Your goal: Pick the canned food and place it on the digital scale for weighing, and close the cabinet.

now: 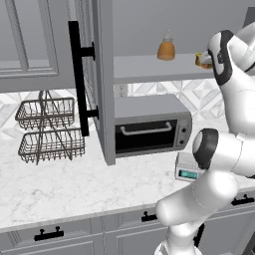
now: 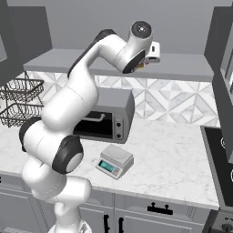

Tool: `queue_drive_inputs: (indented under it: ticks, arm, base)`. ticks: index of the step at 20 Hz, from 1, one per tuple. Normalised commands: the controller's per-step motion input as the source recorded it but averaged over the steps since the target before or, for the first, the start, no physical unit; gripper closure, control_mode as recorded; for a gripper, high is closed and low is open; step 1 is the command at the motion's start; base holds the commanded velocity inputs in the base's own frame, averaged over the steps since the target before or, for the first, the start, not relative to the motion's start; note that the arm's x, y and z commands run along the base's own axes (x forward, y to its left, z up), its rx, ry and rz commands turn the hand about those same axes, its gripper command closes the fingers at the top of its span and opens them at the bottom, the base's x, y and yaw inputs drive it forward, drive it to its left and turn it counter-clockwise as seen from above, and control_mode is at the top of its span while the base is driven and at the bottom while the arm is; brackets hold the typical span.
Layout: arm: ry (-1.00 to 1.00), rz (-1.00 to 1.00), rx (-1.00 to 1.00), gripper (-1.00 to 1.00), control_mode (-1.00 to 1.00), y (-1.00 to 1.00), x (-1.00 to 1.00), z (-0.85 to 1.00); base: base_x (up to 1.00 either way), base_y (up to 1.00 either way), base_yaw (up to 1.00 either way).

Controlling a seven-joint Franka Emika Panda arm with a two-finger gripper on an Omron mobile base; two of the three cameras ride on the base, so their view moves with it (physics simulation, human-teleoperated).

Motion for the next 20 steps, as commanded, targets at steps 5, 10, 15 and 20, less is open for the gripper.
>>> queue_drive_inputs:
  ticks: [5, 10, 15, 20]
  arm:
    - [0.0, 0.0, 0.0, -1.0, -1.0, -0.11, 0.47, -0.07]
    - [-0.05, 0.0, 0.0, 1.0, -1.0, 0.02, 0.47, -0.16]
    - [-0.08, 0.0, 0.0, 1.0, -1.0, 0.01, 0.35, -0.12]
    - [-0.47, 0.01, 0.0, 1.0, -1.0, 0.09, -0.8, -0.24]
  base:
    - [0.0, 0.0, 0.0]
    - [0.0, 0.0, 0.0]
    - [0.0, 0.0, 0.0]
    - [0.0, 0.0, 0.0]
